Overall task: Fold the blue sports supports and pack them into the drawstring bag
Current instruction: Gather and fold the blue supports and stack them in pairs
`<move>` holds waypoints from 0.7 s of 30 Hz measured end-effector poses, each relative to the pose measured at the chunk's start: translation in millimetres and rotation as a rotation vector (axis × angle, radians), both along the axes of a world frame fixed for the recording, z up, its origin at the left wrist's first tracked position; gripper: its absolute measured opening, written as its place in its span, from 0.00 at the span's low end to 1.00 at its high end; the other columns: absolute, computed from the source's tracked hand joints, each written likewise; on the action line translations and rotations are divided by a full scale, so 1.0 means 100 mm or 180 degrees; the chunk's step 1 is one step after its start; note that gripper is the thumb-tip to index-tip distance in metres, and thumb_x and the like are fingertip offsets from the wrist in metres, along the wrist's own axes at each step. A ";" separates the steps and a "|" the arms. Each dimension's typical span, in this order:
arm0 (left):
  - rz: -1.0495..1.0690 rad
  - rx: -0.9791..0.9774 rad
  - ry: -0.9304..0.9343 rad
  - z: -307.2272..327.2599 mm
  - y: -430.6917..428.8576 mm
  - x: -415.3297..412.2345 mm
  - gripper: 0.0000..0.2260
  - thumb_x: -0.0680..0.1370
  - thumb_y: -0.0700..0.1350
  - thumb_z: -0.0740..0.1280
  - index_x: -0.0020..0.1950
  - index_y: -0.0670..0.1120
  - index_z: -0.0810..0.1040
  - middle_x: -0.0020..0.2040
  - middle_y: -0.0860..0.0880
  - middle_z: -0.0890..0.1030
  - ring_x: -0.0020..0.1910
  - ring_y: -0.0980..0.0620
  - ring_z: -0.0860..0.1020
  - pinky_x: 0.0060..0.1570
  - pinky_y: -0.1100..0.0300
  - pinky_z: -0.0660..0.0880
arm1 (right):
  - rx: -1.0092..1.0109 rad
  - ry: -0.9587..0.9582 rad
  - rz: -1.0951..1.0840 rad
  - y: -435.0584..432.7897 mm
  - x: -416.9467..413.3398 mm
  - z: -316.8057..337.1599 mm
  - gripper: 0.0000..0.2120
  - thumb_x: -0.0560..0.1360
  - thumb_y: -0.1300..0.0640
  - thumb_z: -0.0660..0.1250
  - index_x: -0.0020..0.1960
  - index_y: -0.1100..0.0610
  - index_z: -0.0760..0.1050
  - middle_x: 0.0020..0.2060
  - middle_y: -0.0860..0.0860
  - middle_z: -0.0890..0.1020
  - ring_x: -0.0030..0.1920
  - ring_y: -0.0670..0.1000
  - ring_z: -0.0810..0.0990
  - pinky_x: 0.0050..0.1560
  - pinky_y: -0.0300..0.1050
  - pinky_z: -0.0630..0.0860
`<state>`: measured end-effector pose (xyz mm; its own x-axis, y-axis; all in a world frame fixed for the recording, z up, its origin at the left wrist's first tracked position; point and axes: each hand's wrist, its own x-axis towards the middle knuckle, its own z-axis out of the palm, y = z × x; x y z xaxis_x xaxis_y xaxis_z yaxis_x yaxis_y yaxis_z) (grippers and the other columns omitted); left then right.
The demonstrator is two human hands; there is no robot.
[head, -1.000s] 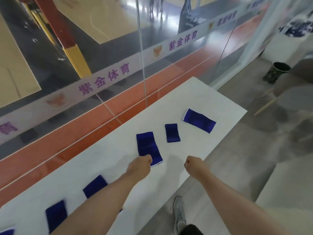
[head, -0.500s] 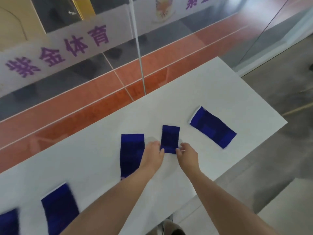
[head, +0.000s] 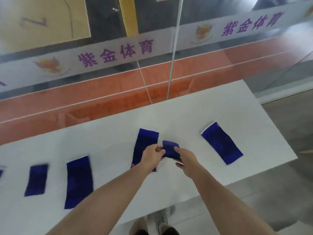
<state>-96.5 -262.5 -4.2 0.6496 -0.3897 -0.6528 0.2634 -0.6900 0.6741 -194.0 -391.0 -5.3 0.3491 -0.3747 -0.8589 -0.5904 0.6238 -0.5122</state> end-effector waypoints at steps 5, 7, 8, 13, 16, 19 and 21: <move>0.0097 -0.0111 0.0059 0.54 0.75 0.09 0.08 0.78 0.40 0.69 0.57 0.46 0.80 0.46 0.49 0.83 0.41 0.51 0.83 0.51 0.53 0.82 | 0.0158 -0.0127 0.0184 0.29 0.25 0.26 0.05 0.77 0.57 0.71 0.49 0.58 0.78 0.40 0.54 0.81 0.36 0.51 0.77 0.33 0.43 0.69; 0.0169 -0.0077 0.0047 0.63 1.11 0.13 0.06 0.77 0.40 0.70 0.53 0.48 0.81 0.44 0.48 0.84 0.40 0.50 0.83 0.52 0.51 0.82 | 0.0042 -0.0174 0.0535 0.45 0.40 0.30 0.04 0.77 0.59 0.71 0.48 0.59 0.78 0.35 0.53 0.78 0.31 0.49 0.72 0.27 0.40 0.65; 0.0209 -0.0043 0.0029 0.66 1.29 0.16 0.05 0.76 0.40 0.70 0.51 0.48 0.82 0.43 0.48 0.85 0.39 0.50 0.83 0.52 0.50 0.82 | -0.0082 -0.0206 0.0806 0.55 0.49 0.30 0.05 0.78 0.59 0.71 0.50 0.60 0.78 0.35 0.53 0.77 0.30 0.49 0.71 0.26 0.40 0.65; 0.0670 0.0229 -0.0031 0.75 2.23 0.19 0.03 0.77 0.42 0.70 0.49 0.50 0.81 0.44 0.49 0.85 0.41 0.53 0.84 0.51 0.54 0.82 | -0.0846 -0.0291 0.2239 1.32 0.96 0.41 0.05 0.79 0.59 0.69 0.51 0.60 0.80 0.33 0.56 0.81 0.31 0.51 0.77 0.34 0.48 0.76; 0.0987 0.0340 -0.0051 0.71 2.77 0.22 0.02 0.78 0.43 0.70 0.48 0.49 0.80 0.43 0.49 0.84 0.39 0.53 0.83 0.47 0.53 0.82 | -0.1125 -0.0308 0.2754 1.88 1.28 0.39 0.05 0.78 0.57 0.69 0.50 0.57 0.81 0.36 0.55 0.83 0.32 0.51 0.76 0.35 0.46 0.76; 0.1210 0.0446 -0.0091 0.65 3.28 0.33 0.02 0.78 0.42 0.69 0.49 0.49 0.79 0.46 0.47 0.84 0.44 0.47 0.84 0.49 0.53 0.82 | -0.1211 -0.0419 0.2996 2.46 1.59 0.29 0.05 0.78 0.58 0.68 0.51 0.60 0.81 0.37 0.54 0.82 0.33 0.48 0.78 0.36 0.41 0.77; 0.1322 0.0564 -0.0119 0.56 3.64 0.46 0.02 0.78 0.43 0.69 0.49 0.49 0.80 0.45 0.47 0.85 0.45 0.47 0.84 0.50 0.51 0.82 | -0.1291 -0.0424 0.3090 2.86 1.80 0.21 0.05 0.78 0.60 0.68 0.51 0.62 0.80 0.35 0.55 0.81 0.31 0.48 0.78 0.34 0.40 0.77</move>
<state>-50.8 101.6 52.1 0.7517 0.0247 -0.6590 0.5201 -0.6366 0.5694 -14.3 -104.5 15.3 0.7348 -0.1347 -0.6648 -0.6675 -0.3173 -0.6736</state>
